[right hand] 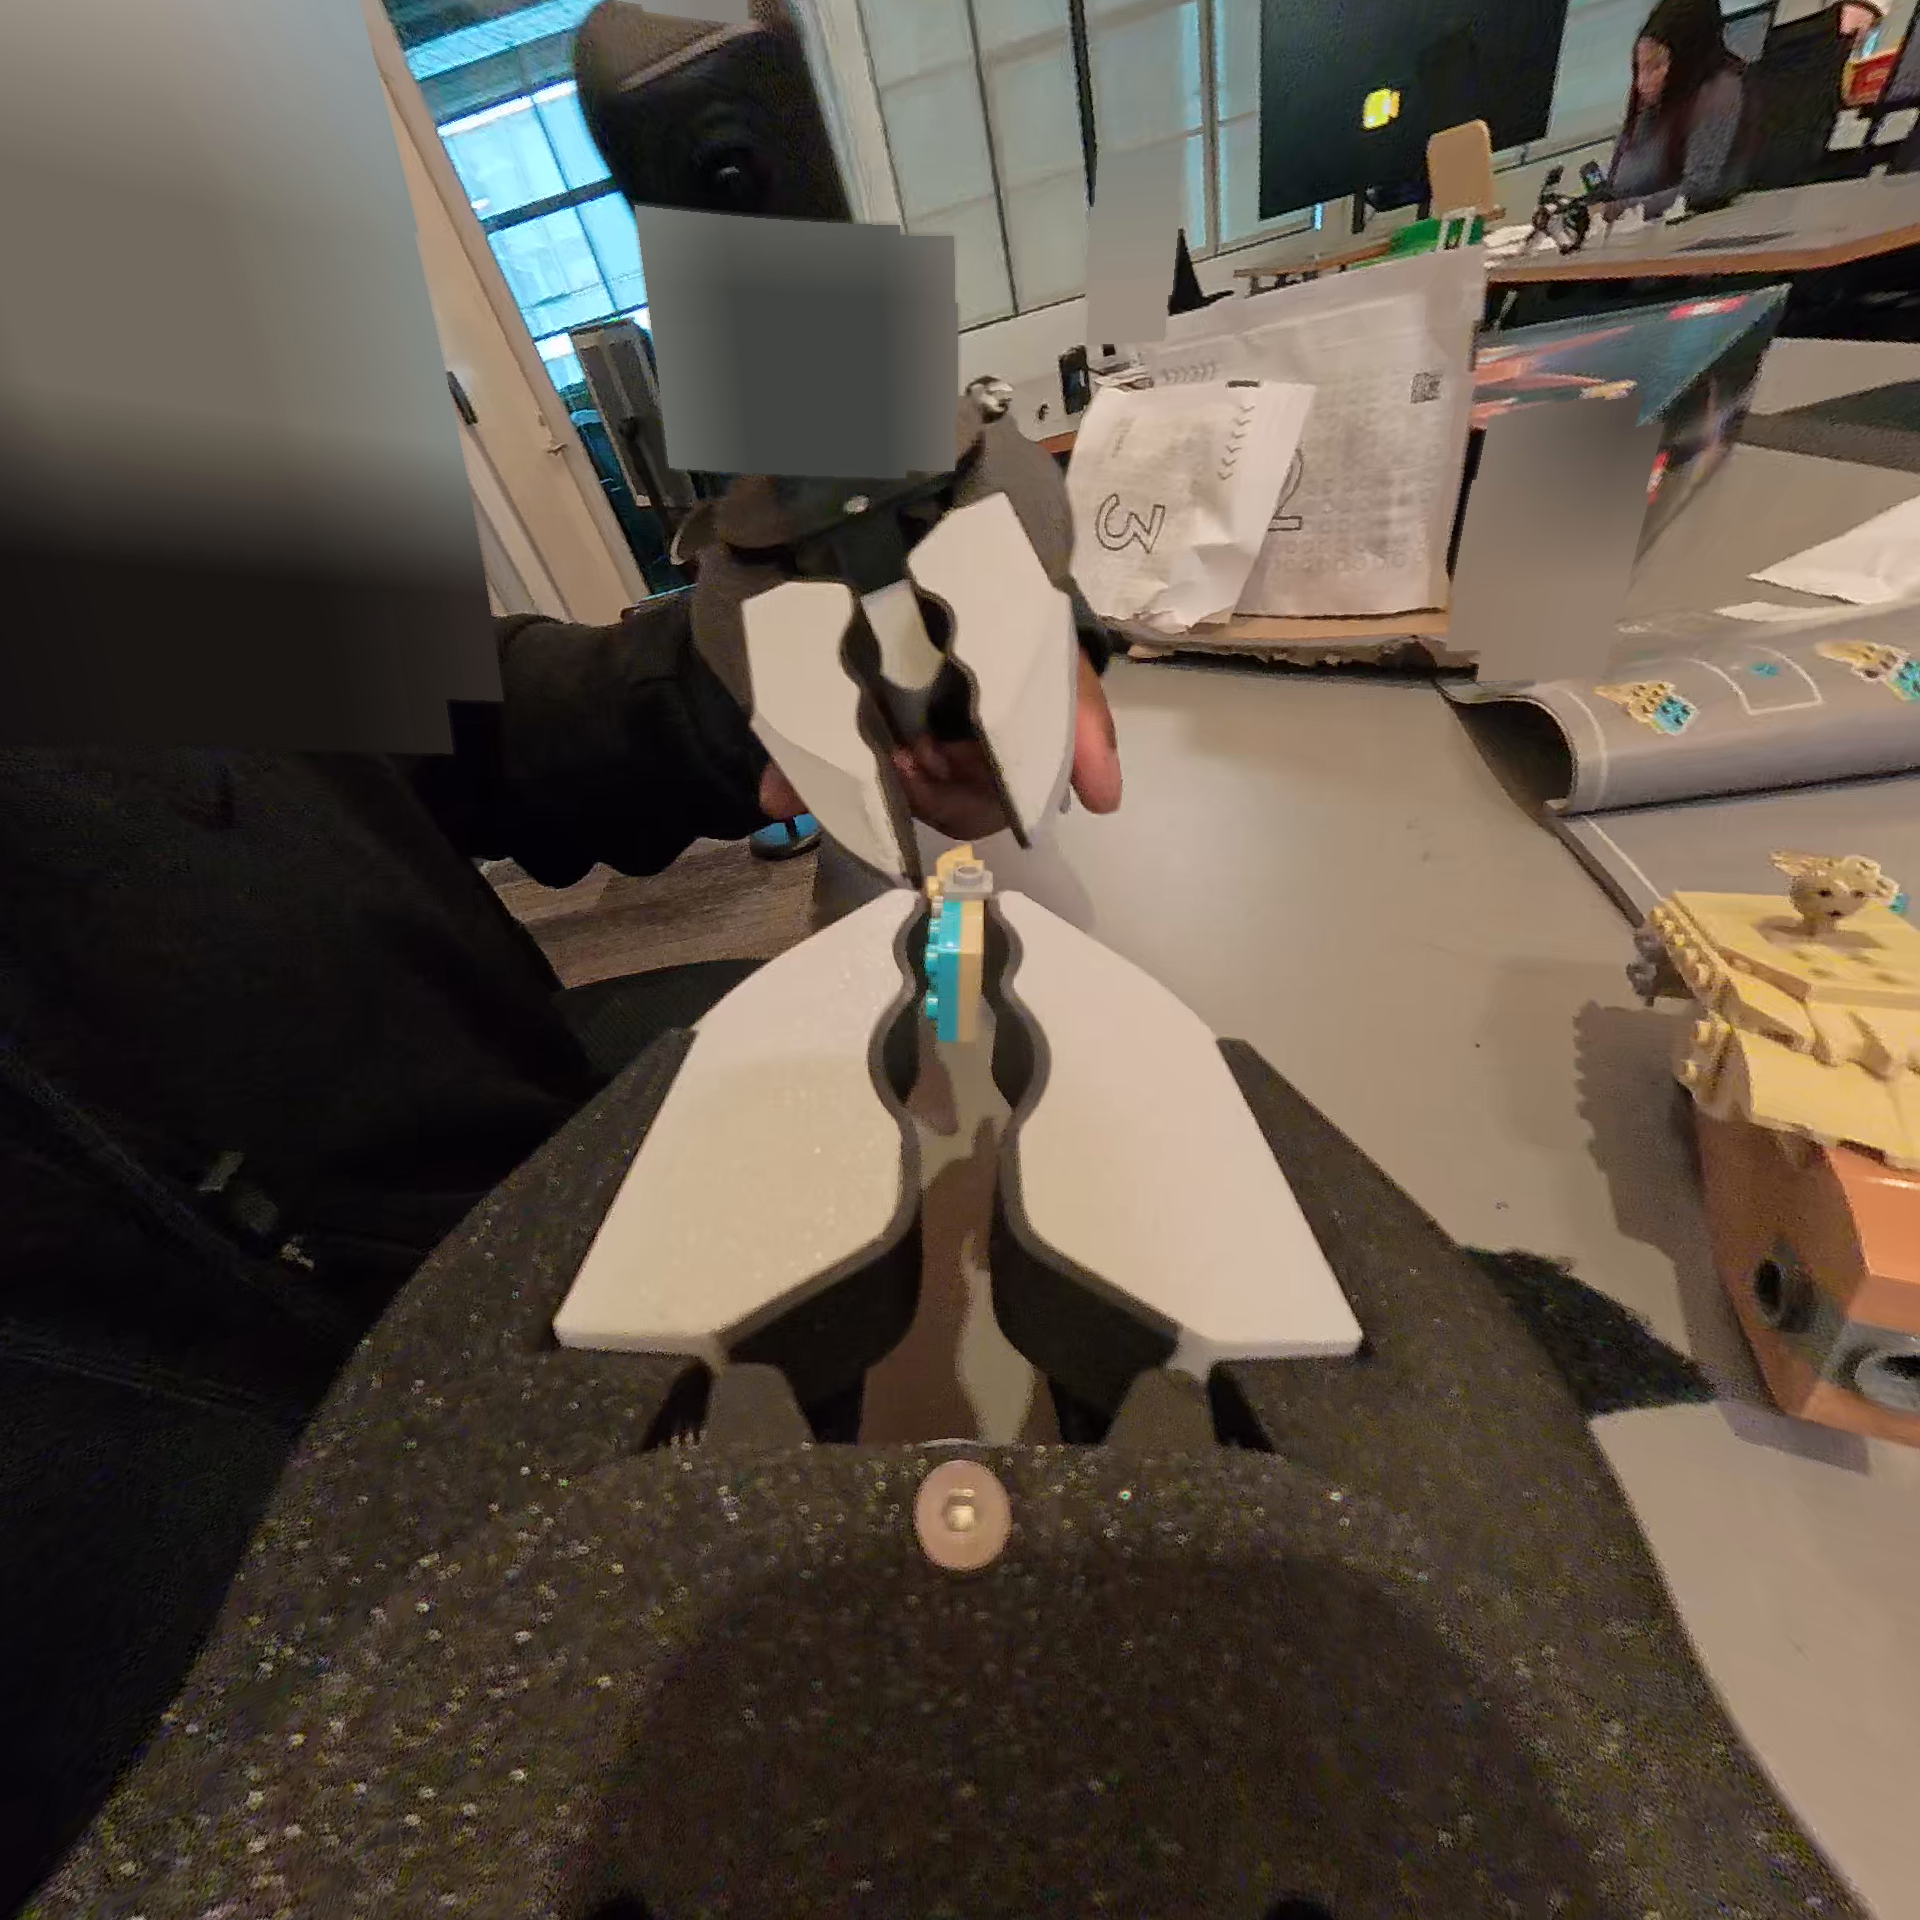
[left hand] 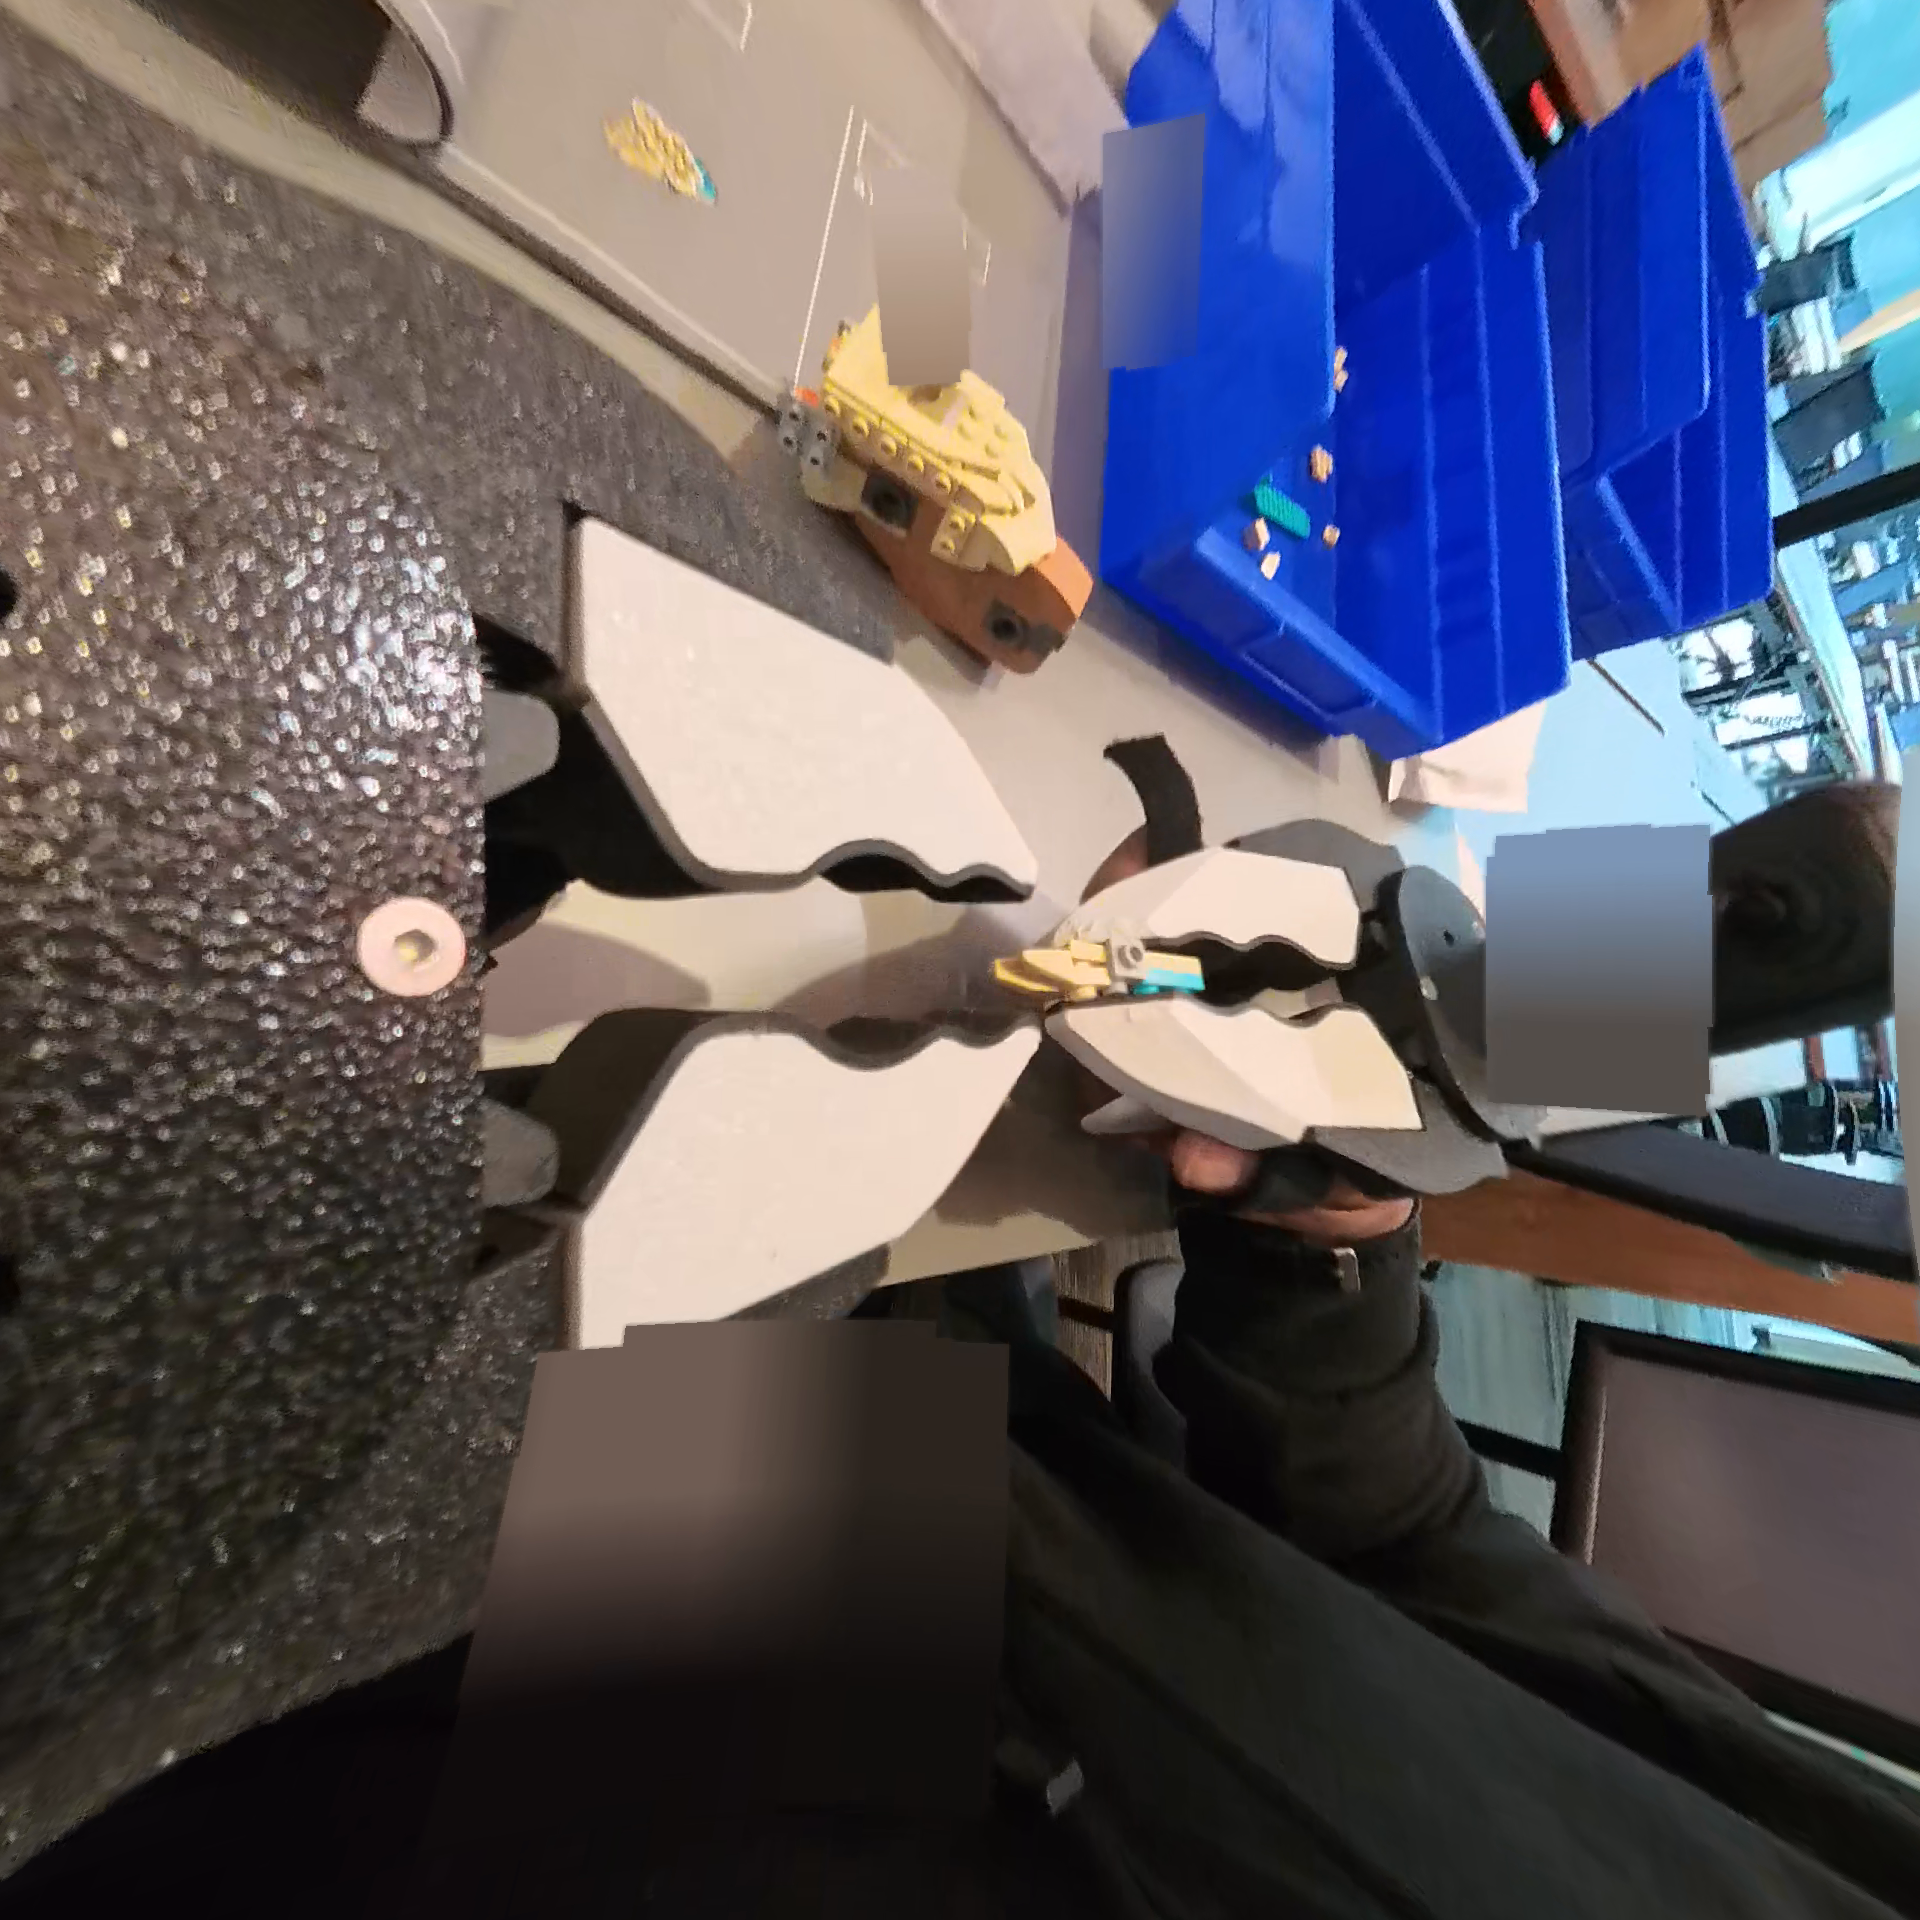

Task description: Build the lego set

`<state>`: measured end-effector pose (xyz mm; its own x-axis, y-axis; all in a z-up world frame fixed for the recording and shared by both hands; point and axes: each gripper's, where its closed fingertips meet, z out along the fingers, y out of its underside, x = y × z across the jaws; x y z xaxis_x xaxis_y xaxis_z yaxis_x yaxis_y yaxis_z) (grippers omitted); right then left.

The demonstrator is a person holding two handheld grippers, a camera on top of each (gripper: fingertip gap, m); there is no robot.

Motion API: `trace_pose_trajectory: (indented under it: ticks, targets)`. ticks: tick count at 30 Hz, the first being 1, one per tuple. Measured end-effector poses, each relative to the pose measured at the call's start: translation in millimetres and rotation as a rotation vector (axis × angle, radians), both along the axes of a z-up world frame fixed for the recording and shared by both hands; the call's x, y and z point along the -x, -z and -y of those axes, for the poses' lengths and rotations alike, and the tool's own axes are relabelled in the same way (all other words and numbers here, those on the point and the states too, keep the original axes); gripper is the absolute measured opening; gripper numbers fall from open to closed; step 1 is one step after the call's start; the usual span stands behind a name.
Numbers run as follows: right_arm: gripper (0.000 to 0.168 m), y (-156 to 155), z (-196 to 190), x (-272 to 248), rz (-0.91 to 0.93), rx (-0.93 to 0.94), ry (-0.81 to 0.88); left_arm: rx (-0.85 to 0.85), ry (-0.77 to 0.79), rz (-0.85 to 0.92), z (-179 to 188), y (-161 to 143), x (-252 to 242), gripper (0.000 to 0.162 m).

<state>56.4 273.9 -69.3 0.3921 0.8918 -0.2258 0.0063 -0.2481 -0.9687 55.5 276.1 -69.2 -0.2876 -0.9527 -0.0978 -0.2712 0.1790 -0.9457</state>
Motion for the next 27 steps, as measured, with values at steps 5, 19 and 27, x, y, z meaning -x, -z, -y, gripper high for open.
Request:
trace_pose_trajectory:
  ticks: [5, 19, 27]
  targets:
    - [0.009, -3, 5, 4, 0.006, -0.053, -0.029, 0.069, 0.058, 0.010, 7, 0, -1, 0.013]
    - [0.009, -5, 8, 9, 0.029, -0.103, -0.047, 0.203, 0.125, 0.027, 15, -10, -5, 0.008]
    - [0.008, -5, 12, 11, 0.031, -0.101, -0.080, 0.229, 0.152, 0.027, 20, -9, -4, 0.006]
